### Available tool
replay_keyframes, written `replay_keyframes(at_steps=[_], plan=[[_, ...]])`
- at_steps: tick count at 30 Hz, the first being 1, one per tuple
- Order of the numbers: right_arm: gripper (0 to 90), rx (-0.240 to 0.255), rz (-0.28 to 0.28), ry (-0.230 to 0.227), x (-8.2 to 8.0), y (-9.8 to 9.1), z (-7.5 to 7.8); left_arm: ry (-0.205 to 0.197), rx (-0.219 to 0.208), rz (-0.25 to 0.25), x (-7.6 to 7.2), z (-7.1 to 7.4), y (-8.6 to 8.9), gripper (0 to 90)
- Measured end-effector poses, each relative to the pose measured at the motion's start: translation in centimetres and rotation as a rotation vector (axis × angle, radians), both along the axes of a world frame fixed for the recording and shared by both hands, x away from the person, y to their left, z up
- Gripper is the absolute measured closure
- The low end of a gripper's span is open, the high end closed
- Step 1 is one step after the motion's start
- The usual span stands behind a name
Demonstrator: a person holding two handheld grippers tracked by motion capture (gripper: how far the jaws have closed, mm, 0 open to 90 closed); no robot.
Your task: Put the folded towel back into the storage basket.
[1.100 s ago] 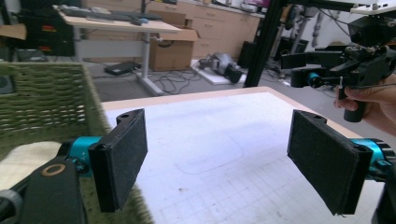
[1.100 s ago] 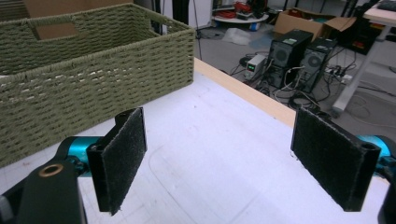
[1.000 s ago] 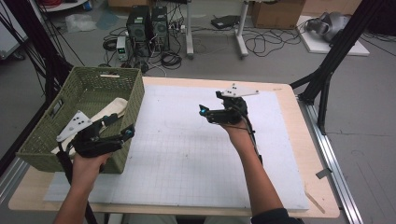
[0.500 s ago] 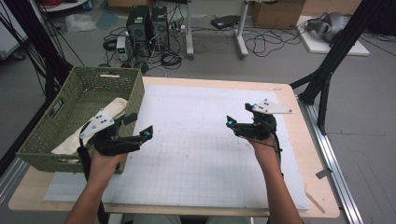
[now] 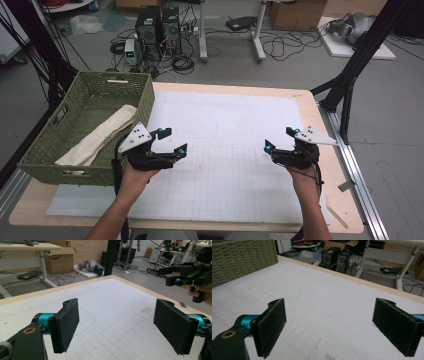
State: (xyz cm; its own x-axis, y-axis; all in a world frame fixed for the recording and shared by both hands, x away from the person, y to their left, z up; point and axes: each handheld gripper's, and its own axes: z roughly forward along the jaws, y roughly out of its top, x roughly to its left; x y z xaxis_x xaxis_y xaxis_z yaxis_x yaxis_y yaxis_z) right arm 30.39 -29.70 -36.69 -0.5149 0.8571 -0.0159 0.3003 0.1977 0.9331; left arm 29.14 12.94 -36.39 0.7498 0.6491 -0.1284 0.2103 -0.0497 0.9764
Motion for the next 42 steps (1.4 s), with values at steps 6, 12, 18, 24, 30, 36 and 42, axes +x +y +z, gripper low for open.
replay_keyframes(at_steps=[6, 12, 18, 24, 30, 36, 42], plan=[[11.2, -0.003, -0.007, 0.003, -1.5, -0.8, -1.2, -0.010, 0.017, -0.019, -0.1, -0.8, -0.8, 21.3], [11.1, 0.041, -0.018, -0.017, -2.8, -1.4, -2.2, -0.018, 0.027, -0.012, -0.2, -1.5, -1.1, 21.5], [11.1, 0.057, -0.036, -0.034, -3.3, -1.9, -2.6, -0.024, 0.051, -0.002, -0.3, -2.7, -1.5, 21.5], [11.2, 0.049, -0.036, -0.021, -3.4, -1.9, -3.1, -0.031, 0.086, 0.018, -0.4, -4.0, -1.5, 22.7], [11.1, 0.036, -0.032, -0.016, -3.1, -1.8, -3.2, 0.003, 0.081, 0.027, -0.5, -5.0, -1.1, 22.7], [11.1, 0.031, -0.029, -0.017, -3.0, -1.4, -3.0, -0.009, 0.069, 0.037, -0.6, -4.8, -1.0, 23.0], [11.2, 0.034, -0.036, -0.013, -2.9, -1.7, -3.1, 0.001, 0.080, 0.027, -0.6, -5.0, -1.2, 23.0]])
